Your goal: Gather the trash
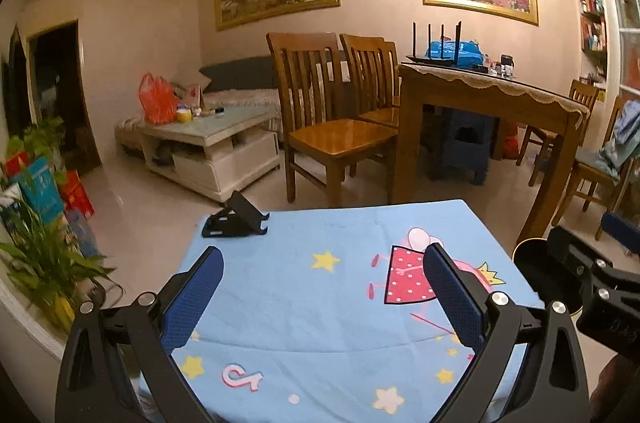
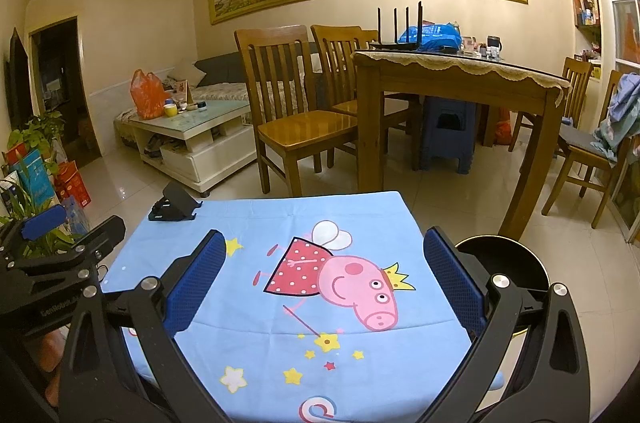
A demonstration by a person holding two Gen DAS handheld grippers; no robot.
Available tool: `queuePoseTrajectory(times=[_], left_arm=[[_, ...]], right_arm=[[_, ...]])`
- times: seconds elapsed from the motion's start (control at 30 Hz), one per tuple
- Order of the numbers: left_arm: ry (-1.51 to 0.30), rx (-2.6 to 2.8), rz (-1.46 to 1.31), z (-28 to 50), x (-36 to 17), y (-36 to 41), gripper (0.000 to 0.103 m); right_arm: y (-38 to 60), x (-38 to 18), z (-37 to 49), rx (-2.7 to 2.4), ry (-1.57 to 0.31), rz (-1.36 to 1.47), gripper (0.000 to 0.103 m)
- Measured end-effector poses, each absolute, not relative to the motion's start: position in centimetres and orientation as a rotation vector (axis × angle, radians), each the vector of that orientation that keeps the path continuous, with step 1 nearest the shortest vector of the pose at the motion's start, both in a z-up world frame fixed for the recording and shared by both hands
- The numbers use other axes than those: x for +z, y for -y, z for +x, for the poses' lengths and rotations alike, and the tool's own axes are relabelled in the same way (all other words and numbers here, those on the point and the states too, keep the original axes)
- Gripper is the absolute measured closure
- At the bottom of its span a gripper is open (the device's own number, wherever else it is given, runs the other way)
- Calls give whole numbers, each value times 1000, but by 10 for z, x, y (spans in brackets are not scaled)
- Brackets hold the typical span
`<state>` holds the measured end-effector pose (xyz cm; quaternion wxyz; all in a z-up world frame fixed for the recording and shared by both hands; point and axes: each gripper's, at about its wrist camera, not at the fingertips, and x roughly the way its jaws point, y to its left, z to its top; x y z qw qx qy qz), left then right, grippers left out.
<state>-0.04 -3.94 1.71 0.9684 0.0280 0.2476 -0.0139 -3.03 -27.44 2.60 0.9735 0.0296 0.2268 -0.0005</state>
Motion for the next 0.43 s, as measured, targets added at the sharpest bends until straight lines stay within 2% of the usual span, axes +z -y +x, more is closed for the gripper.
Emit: queuePoseTrajectory(times=[0.43], left_arm=[[-562, -47, 69, 9, 8, 35, 6]], right_arm=[[272, 23, -33, 5, -470, 61, 5]])
